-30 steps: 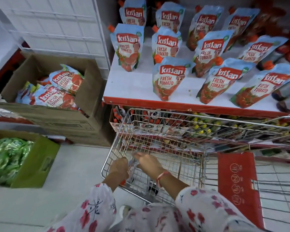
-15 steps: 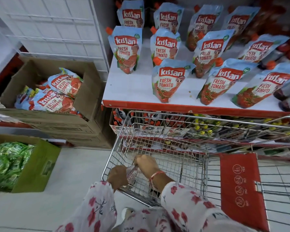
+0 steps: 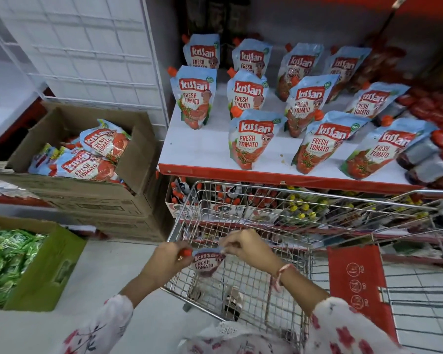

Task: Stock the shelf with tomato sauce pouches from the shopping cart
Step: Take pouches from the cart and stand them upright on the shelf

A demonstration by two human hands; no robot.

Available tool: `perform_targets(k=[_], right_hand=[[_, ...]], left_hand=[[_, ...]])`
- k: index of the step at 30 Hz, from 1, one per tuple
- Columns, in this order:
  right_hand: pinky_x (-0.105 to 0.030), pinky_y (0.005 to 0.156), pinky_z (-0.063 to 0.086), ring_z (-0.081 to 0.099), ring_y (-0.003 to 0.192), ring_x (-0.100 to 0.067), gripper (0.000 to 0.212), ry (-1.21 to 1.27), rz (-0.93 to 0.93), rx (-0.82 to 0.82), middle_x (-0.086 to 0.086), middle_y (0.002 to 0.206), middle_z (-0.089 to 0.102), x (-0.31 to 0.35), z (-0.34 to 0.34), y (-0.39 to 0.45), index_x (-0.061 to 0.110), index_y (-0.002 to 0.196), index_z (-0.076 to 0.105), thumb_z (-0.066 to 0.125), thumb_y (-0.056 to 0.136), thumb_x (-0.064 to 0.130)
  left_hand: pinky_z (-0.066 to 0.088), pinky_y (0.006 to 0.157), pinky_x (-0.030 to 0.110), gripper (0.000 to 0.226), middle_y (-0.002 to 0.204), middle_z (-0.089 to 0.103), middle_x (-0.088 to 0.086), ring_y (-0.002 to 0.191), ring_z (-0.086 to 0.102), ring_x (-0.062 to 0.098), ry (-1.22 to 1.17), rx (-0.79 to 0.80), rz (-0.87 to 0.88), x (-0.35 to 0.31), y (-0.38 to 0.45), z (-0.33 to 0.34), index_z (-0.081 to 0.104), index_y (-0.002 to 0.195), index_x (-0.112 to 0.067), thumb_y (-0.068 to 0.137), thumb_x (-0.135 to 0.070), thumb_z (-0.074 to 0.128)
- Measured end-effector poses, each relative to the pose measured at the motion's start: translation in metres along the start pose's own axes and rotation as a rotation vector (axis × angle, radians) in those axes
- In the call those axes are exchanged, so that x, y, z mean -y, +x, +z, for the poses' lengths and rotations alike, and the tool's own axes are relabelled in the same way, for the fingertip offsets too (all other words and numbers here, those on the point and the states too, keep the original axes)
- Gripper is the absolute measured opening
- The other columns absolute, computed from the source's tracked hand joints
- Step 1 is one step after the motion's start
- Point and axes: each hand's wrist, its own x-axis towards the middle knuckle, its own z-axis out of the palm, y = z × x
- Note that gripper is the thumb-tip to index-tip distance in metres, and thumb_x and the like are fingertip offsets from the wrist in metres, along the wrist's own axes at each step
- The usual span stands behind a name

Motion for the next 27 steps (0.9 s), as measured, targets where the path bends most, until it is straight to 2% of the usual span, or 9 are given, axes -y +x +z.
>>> perform_targets(k=[3, 5, 8, 13, 15, 17, 20, 23, 27], right_hand=[[-0.019, 0.058, 0.049, 0.056, 0.054, 0.002, 0.011, 0.045, -0.029, -0.066, 0.008, 0.082, 0.072, 0.015, -0.031, -0.002, 0.022, 0.097, 0.072, 0.066, 0.088, 0.024], [-0.026, 0.056, 0.054, 0.061, 0.06, -0.004, 0.01, 0.098, -0.062, -0.126, 0.002, 0.084, 0.074, 0.029, -0.052, -0.002, 0.02, 0.095, 0.074, 0.068, 0.087, 0.021], [-0.035, 0.074, 0.059, 0.07, 0.08, -0.017, 0.008, 0.187, -0.143, -0.239, -0.003, 0.091, 0.076, 0.052, -0.085, -0.001, 0.012, 0.091, 0.075, 0.072, 0.084, 0.015], [-0.035, 0.077, 0.059, 0.069, 0.081, -0.011, 0.009, 0.231, -0.22, -0.359, 0.003, 0.085, 0.074, 0.094, -0.14, 0.011, 0.01, 0.088, 0.075, 0.073, 0.083, 0.017], [-0.026, 0.066, 0.057, 0.065, 0.067, 0.001, 0.01, 0.221, -0.245, -0.414, 0.014, 0.071, 0.07, 0.109, -0.161, 0.021, 0.008, 0.086, 0.075, 0.074, 0.082, 0.016], [-0.018, 0.058, 0.051, 0.062, 0.055, 0.004, 0.01, 0.18, -0.283, -0.477, 0.02, 0.059, 0.067, 0.124, -0.178, 0.03, 0.007, 0.086, 0.076, 0.075, 0.081, 0.016], [-0.03, 0.064, 0.059, 0.068, 0.064, -0.008, 0.012, 0.138, -0.329, -0.601, -0.004, 0.073, 0.076, 0.142, -0.197, 0.044, 0.01, 0.088, 0.077, 0.076, 0.079, 0.018], [-0.037, 0.07, 0.061, 0.07, 0.071, -0.016, 0.016, 0.094, -0.33, -0.691, -0.007, 0.079, 0.077, 0.15, -0.208, 0.065, 0.01, 0.092, 0.077, 0.076, 0.079, 0.02], [-0.039, 0.077, 0.06, 0.07, 0.076, -0.017, 0.019, 0.004, -0.295, -0.719, -0.011, 0.087, 0.078, 0.154, -0.212, 0.096, 0.007, 0.093, 0.076, 0.076, 0.079, 0.019]], left_hand=[[0.059, 0.068, 0.028, 0.013, 0.089, 0.072, 0.003, 0.079, 0.069, 0.017, -0.25, -0.093, 0.02, -0.013, -0.002, -0.024, 0.066, 0.1, -0.013, 0.087, -0.018, 0.065], [0.062, 0.071, 0.037, 0.007, 0.089, 0.074, 0.005, 0.081, 0.071, 0.017, -0.399, -0.157, 0.037, -0.019, 0.002, -0.038, 0.065, 0.094, -0.012, 0.088, -0.014, 0.065], [0.062, 0.073, 0.028, 0.004, 0.091, 0.075, 0.004, 0.087, 0.072, 0.012, -0.611, -0.218, 0.108, -0.027, 0.012, -0.061, 0.065, 0.089, -0.018, 0.087, -0.022, 0.065], [0.056, 0.075, 0.015, 0.027, 0.099, 0.077, 0.0, 0.094, 0.071, 0.012, -0.875, -0.34, 0.255, -0.05, 0.035, -0.109, 0.07, 0.095, -0.02, 0.078, -0.041, 0.071], [0.055, 0.074, 0.013, 0.032, 0.097, 0.077, -0.002, 0.093, 0.072, 0.011, -0.882, -0.407, 0.294, -0.06, 0.044, -0.131, 0.07, 0.093, -0.02, 0.075, -0.046, 0.072], [0.055, 0.073, 0.013, 0.03, 0.093, 0.078, -0.004, 0.09, 0.072, 0.009, -0.851, -0.481, 0.316, -0.07, 0.053, -0.154, 0.071, 0.09, -0.021, 0.074, -0.047, 0.072], [0.055, 0.072, 0.011, 0.013, 0.087, 0.078, -0.007, 0.087, 0.072, 0.005, -0.806, -0.551, 0.325, -0.081, 0.069, -0.182, 0.072, 0.084, -0.022, 0.079, -0.034, 0.07], [0.055, 0.073, 0.01, 0.01, 0.087, 0.076, -0.006, 0.084, 0.07, -0.002, -0.737, -0.641, 0.294, -0.088, 0.088, -0.202, 0.071, 0.087, -0.012, 0.085, -0.022, 0.068], [0.05, 0.062, 0.001, 0.005, 0.081, 0.07, -0.007, 0.069, 0.065, -0.015, -0.712, -0.699, 0.253, -0.089, 0.112, -0.216, 0.065, 0.086, -0.012, 0.086, -0.016, 0.067]])
